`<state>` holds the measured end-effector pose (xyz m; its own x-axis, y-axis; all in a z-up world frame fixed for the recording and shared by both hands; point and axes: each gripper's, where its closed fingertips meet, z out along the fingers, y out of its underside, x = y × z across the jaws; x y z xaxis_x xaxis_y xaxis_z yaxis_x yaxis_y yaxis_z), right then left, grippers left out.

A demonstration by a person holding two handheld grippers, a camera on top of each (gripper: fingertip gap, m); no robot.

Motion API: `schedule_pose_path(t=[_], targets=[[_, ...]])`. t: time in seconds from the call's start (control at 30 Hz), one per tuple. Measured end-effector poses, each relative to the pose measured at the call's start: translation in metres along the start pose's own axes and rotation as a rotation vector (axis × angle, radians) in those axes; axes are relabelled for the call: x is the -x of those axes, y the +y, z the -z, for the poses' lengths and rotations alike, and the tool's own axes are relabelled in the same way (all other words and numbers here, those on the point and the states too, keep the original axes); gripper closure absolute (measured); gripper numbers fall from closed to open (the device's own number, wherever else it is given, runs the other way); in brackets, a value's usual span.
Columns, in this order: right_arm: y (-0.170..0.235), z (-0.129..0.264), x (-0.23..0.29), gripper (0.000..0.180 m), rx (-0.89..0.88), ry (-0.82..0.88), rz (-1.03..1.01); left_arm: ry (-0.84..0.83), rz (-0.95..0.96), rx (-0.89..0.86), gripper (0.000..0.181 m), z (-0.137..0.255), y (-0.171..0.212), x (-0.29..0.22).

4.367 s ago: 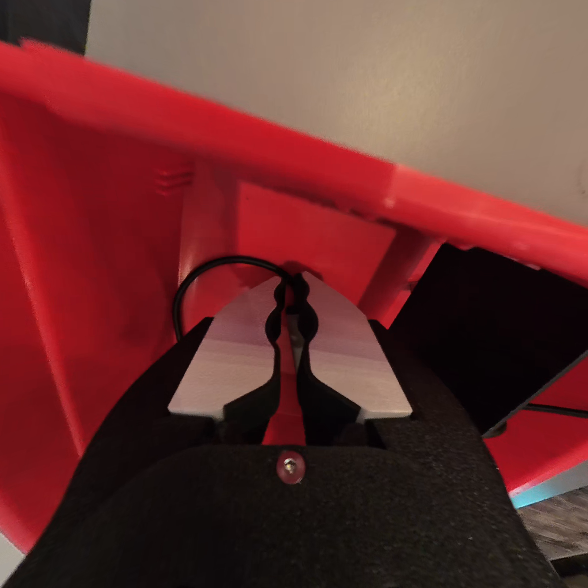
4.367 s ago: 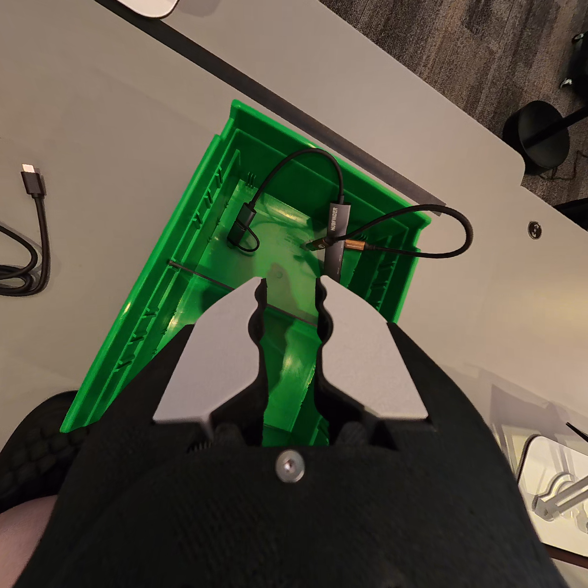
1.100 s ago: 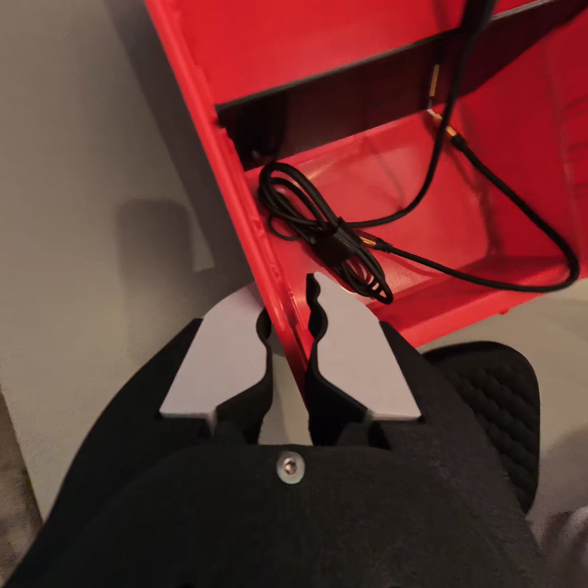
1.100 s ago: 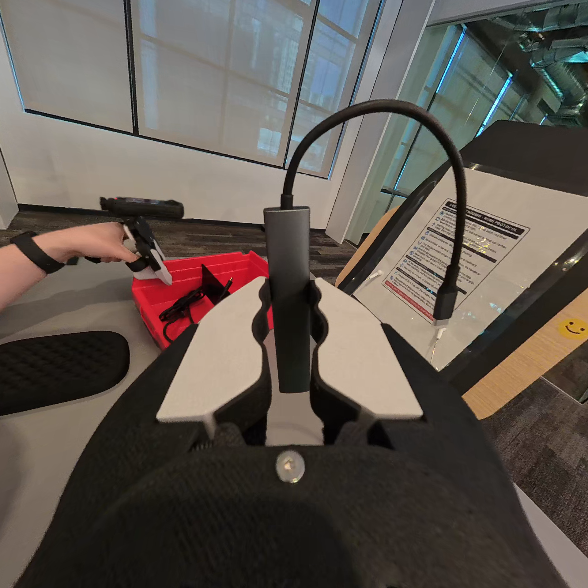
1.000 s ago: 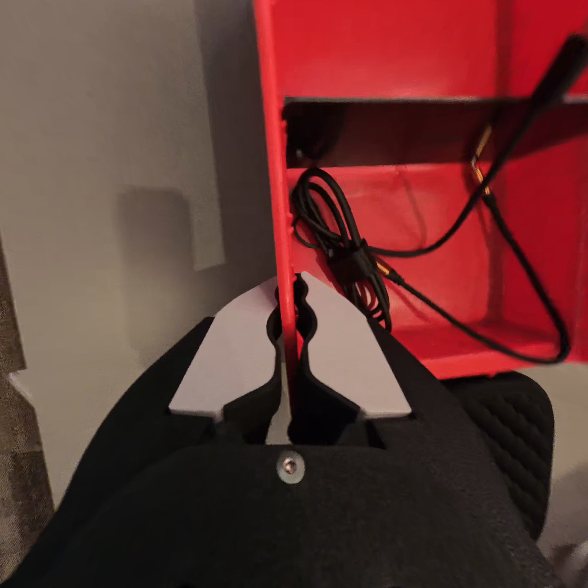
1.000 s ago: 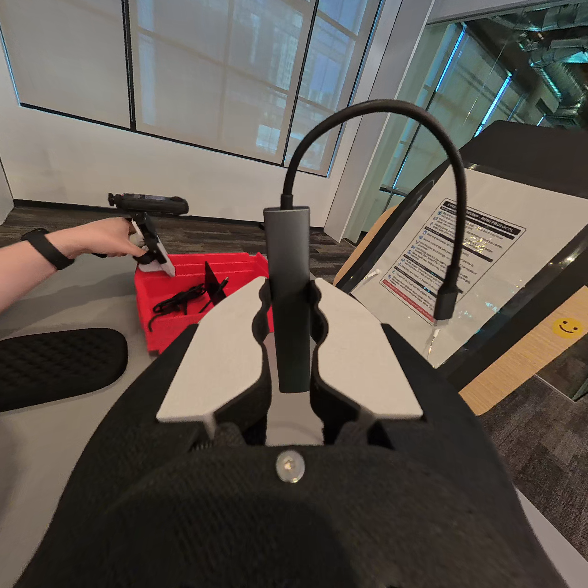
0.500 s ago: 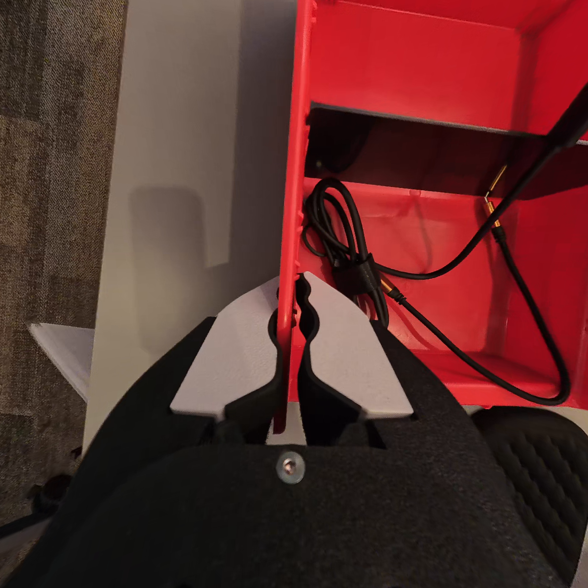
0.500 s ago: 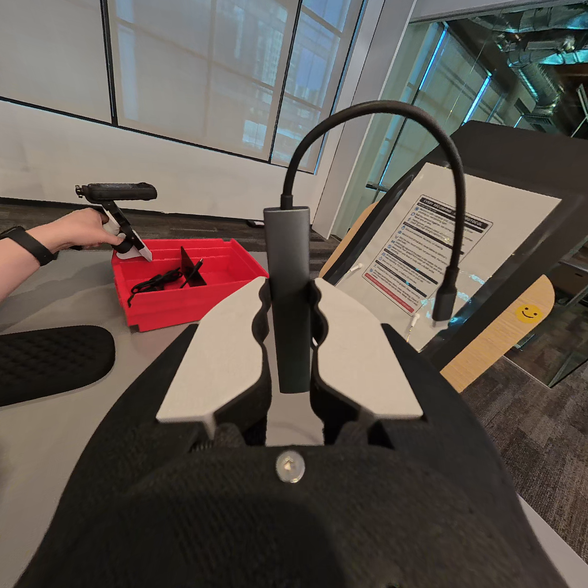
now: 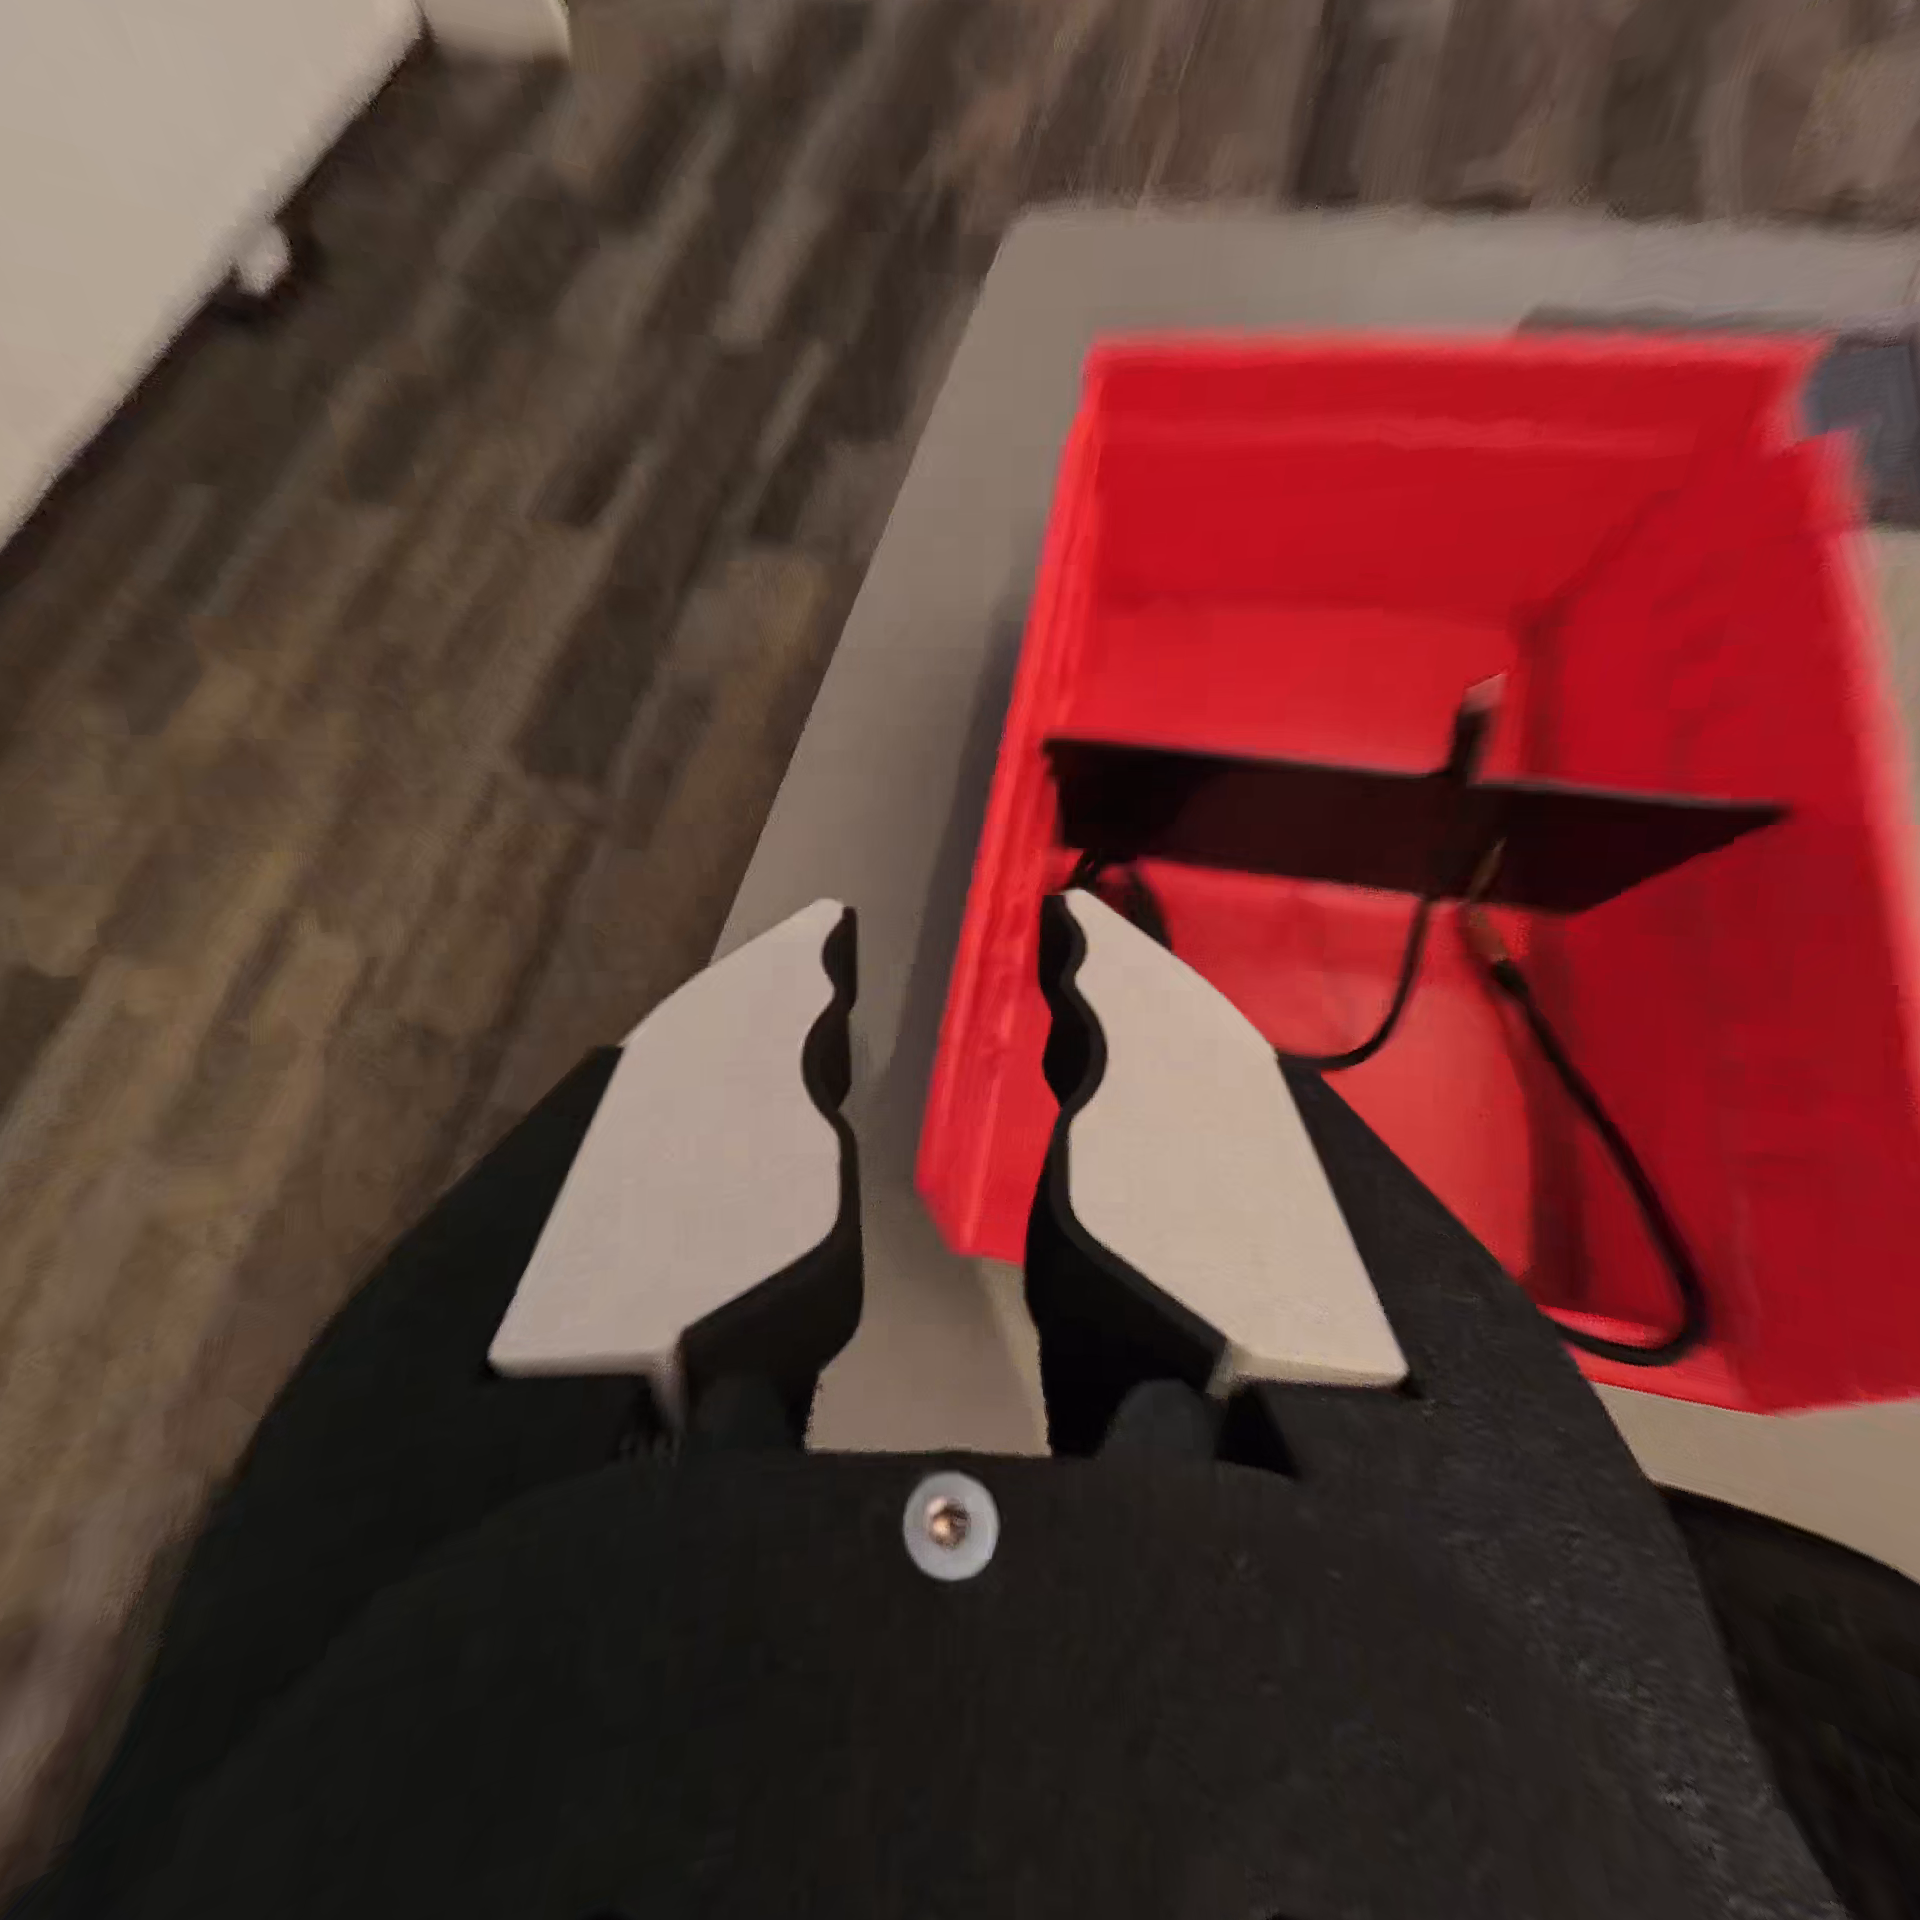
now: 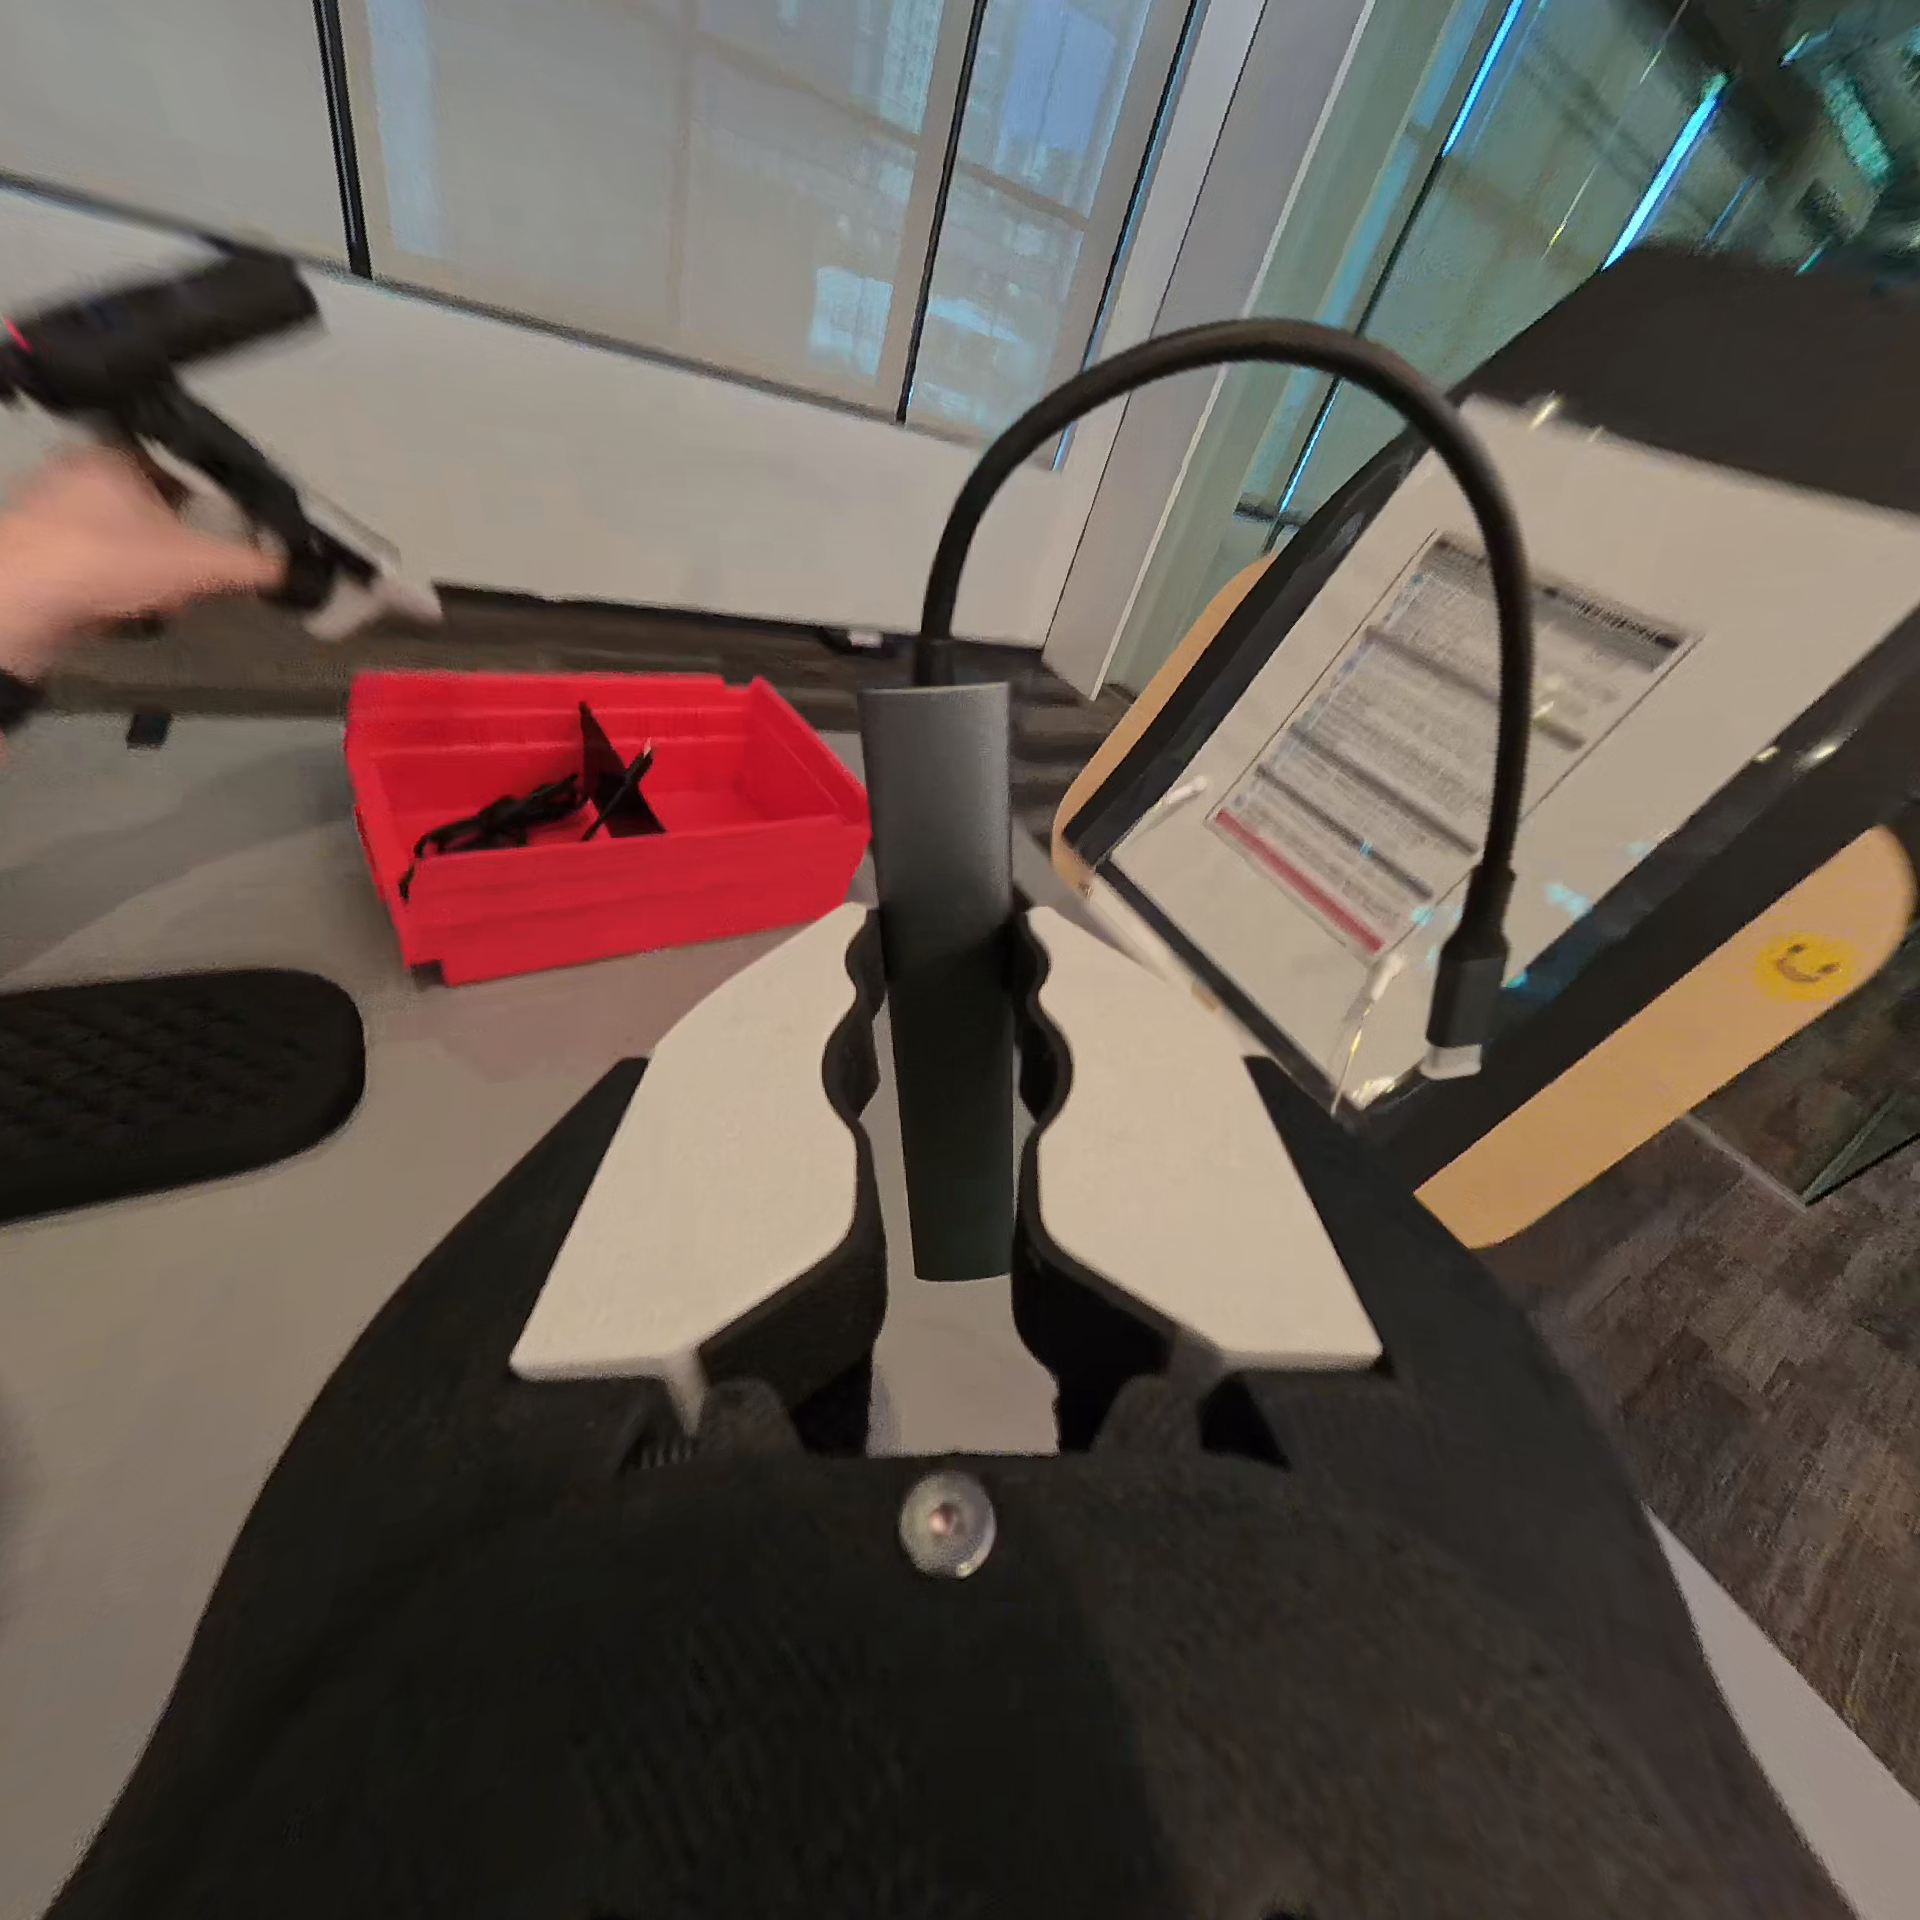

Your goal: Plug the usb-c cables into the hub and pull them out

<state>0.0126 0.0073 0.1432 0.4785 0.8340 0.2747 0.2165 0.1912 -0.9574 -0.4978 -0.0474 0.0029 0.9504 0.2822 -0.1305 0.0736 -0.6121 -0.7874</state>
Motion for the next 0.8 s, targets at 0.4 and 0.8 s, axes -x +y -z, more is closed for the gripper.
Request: schedule_pose_path(t=[0.4,0.8], targets=[[0.033,-0.091,0.063,0.156,-0.126,-0.393,-0.448,1.191,-0.258,-0.349,0.126,0.124,-0.016,-0.350],[0.013,-0.090,0.094,0.157,-0.375,-0.772,-0.786,1.461,-0.265,-0.396,0.153,0.155,-0.021,-0.402]])
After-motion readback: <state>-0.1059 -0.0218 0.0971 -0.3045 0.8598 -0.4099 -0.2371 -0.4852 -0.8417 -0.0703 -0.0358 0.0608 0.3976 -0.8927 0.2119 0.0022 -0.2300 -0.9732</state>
